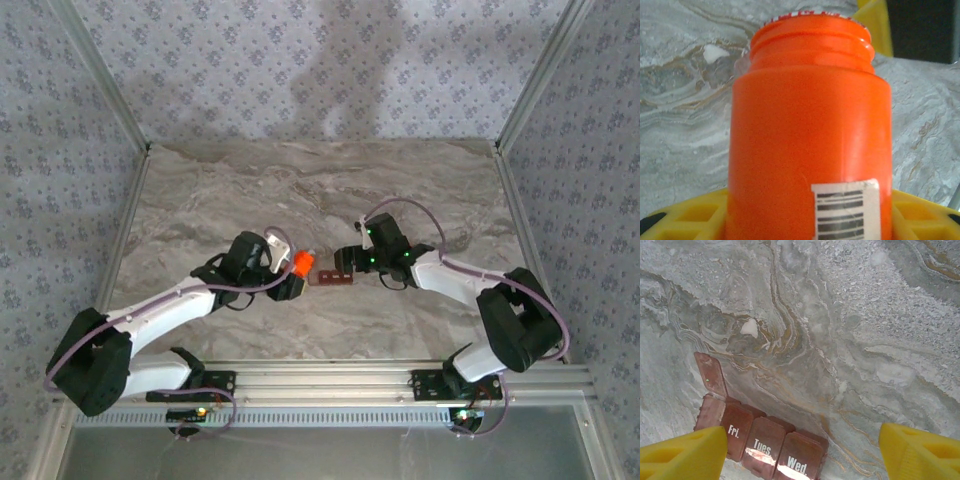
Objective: Sort the pills into containers
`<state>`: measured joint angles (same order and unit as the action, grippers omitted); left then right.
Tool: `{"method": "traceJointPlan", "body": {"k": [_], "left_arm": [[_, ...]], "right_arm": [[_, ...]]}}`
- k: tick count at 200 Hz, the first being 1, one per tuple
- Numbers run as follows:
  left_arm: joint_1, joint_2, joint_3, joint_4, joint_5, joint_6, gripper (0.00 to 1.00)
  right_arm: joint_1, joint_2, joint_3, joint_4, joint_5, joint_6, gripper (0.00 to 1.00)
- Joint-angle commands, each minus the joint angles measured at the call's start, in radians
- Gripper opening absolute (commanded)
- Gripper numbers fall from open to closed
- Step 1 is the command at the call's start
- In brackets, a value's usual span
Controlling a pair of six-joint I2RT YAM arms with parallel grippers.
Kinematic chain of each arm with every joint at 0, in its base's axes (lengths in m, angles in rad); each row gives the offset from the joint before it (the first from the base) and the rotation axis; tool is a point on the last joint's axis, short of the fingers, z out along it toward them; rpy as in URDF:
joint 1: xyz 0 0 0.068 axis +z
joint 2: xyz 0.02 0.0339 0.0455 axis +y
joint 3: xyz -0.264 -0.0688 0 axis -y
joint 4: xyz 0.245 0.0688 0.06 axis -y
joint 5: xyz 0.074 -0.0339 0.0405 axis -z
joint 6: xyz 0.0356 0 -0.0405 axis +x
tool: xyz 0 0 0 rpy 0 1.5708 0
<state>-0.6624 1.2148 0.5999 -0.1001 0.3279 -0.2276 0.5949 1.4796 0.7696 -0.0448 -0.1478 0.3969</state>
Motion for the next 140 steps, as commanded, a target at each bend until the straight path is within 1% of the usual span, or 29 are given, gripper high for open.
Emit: {"method": "traceJointPlan", "body": {"k": [1, 52, 140], "left_arm": [[-0.008, -0.040, -0.024, 0.059, -0.007, -0.016, 0.00], [-0.024, -0.028, -0.057, 0.092, -0.020, -0.025, 0.00], [-0.067, 0.059, -0.014, 0.031, -0.043, -0.006, 0.00]], "right_arm": [[0.009, 0.005, 0.019, 0.009, -0.015, -0.031, 0.81], [0.013, 0.026, 0.016, 0.013, -0.016, -0.034, 0.81], [0.023, 0.073, 0.020, -0.022, 0.010, -0.054, 0.81]]}}
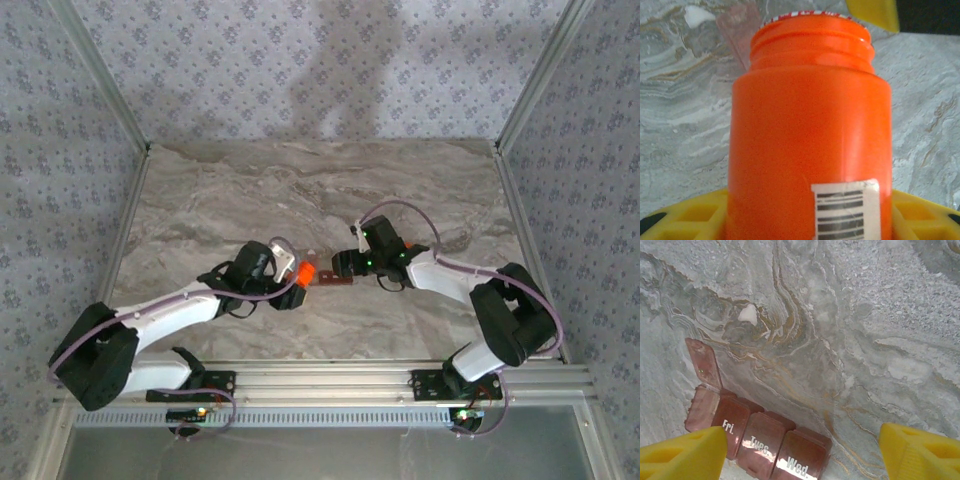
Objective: Sort the pills into containers
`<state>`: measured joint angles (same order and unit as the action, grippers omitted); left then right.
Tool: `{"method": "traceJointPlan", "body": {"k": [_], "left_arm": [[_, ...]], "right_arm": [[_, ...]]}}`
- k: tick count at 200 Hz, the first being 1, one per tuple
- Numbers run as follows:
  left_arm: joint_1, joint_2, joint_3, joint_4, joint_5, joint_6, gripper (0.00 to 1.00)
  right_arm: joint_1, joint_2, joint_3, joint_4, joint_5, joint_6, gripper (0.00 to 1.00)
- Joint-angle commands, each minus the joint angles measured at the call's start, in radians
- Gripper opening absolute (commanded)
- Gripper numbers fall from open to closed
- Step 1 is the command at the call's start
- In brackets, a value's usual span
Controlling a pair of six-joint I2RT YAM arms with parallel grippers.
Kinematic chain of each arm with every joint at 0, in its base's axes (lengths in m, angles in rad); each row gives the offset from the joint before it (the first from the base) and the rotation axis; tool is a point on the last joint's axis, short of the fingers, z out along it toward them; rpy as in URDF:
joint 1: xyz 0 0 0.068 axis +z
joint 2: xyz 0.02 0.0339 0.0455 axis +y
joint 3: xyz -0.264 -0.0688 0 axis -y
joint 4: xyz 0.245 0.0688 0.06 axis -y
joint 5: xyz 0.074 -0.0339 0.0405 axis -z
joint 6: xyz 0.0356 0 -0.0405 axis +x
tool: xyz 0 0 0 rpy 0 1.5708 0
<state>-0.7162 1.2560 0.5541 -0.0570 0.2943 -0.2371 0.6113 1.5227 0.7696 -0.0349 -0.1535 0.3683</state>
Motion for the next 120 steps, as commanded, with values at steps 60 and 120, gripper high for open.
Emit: {"method": "traceJointPlan", "body": {"k": [60, 120], "left_arm": [[-0.027, 0.083, 0.082, -0.071, -0.038, 0.013, 0.00], [-0.030, 0.125, 0.117, -0.113, -0.046, 0.025, 0.00]], "right_arm": [[0.005, 0.054, 0.018, -0.035, 0.018, -0.022, 0.81], [0.005, 0.062, 0.015, -0.030, 0.018, -0.019, 0.81]]}}
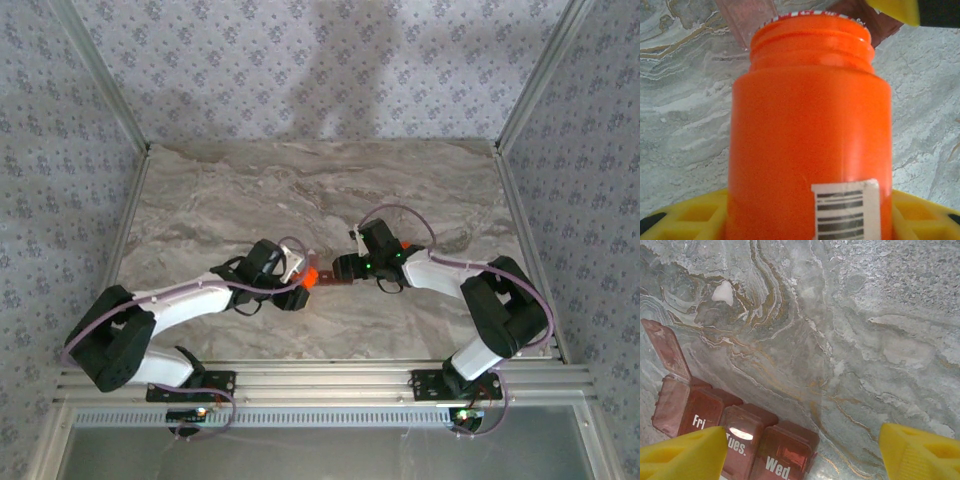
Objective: Sort the pills into containers
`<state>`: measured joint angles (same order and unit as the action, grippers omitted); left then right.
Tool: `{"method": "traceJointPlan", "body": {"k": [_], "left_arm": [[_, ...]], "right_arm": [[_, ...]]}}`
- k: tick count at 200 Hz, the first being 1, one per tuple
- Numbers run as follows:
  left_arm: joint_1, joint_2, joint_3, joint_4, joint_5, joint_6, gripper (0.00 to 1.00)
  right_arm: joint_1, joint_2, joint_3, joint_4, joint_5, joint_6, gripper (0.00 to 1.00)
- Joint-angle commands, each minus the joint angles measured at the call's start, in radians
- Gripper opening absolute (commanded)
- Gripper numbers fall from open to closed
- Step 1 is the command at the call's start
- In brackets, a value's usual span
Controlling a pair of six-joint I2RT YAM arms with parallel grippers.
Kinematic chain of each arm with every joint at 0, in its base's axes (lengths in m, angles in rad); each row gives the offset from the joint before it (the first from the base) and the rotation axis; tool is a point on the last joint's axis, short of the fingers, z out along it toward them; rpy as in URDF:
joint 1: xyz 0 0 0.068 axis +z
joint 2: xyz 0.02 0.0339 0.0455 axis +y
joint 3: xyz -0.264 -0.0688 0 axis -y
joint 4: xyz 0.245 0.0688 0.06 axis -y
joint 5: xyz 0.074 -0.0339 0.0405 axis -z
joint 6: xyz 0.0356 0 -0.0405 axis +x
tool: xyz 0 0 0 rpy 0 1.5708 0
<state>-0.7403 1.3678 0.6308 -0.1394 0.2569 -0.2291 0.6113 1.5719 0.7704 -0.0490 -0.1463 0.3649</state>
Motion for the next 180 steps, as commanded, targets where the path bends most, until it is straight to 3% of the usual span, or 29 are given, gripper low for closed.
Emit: {"method": "traceJointPlan", "body": {"k": [1, 180], "left_arm": [[-0.006, 0.014, 0.041, -0.031, -0.008, 0.017, 0.00], [-0.010, 0.110, 0.192, -0.244, -0.004, 0.061, 0.00]], "right_arm": [[0.005, 0.014, 0.014, -0.016, 0.011, -0.016, 0.81], [0.005, 0.029, 0.001, 0.004, 0.008, -0.001, 0.81]]}}
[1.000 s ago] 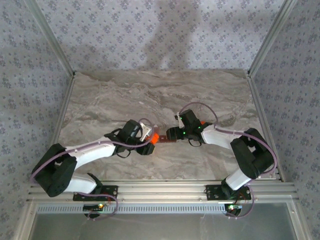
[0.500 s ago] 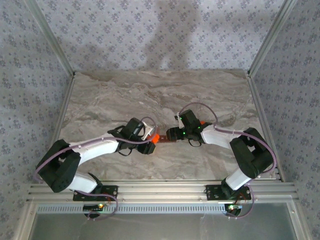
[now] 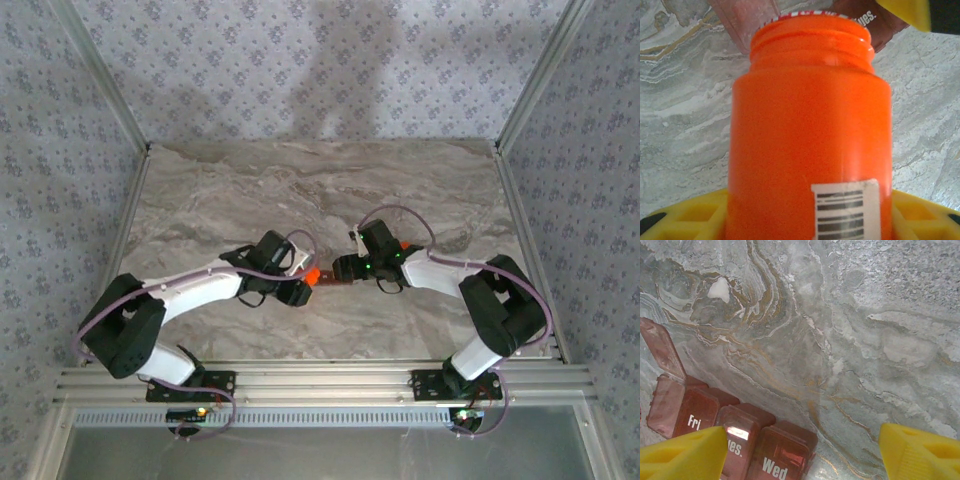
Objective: Sort the pills into containers
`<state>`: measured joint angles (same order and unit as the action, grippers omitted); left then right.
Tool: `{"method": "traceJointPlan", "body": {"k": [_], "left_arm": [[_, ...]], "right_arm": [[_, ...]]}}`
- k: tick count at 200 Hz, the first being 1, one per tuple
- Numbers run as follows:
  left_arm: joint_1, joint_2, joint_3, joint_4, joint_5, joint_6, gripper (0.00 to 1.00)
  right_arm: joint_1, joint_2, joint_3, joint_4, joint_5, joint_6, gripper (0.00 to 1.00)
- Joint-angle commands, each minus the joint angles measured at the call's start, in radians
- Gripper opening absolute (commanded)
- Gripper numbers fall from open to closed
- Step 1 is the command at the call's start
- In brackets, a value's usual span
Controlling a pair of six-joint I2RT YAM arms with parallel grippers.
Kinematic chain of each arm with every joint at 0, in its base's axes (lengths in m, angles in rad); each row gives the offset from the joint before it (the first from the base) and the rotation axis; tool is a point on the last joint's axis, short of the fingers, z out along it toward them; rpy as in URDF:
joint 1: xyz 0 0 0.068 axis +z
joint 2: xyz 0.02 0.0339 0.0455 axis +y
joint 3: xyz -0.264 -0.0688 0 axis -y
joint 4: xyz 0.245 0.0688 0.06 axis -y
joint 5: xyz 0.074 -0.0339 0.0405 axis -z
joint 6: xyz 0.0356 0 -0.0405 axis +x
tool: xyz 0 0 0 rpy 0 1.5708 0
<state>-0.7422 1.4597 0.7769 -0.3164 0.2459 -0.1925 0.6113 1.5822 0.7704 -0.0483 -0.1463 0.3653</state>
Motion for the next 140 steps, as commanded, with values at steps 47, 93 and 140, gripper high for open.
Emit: {"method": "traceJointPlan", "body": {"k": [47, 93, 140], "left_arm": [[-0.009, 0.037, 0.081, -0.104, 0.005, 0.031, 0.00], [-0.009, 0.051, 0.113, -0.151, 0.007, 0.040, 0.00], [-0.008, 0.073, 0.150, -0.208, 0.006, 0.053, 0.00]], "right_arm": [[0.005, 0.022, -0.002, 0.007, 0.005, 0.000, 0.81], [0.005, 0.031, -0.004, 0.014, 0.002, 0.001, 0.81], [0.006, 0.032, -0.006, 0.020, 0.000, 0.005, 0.81]]}}
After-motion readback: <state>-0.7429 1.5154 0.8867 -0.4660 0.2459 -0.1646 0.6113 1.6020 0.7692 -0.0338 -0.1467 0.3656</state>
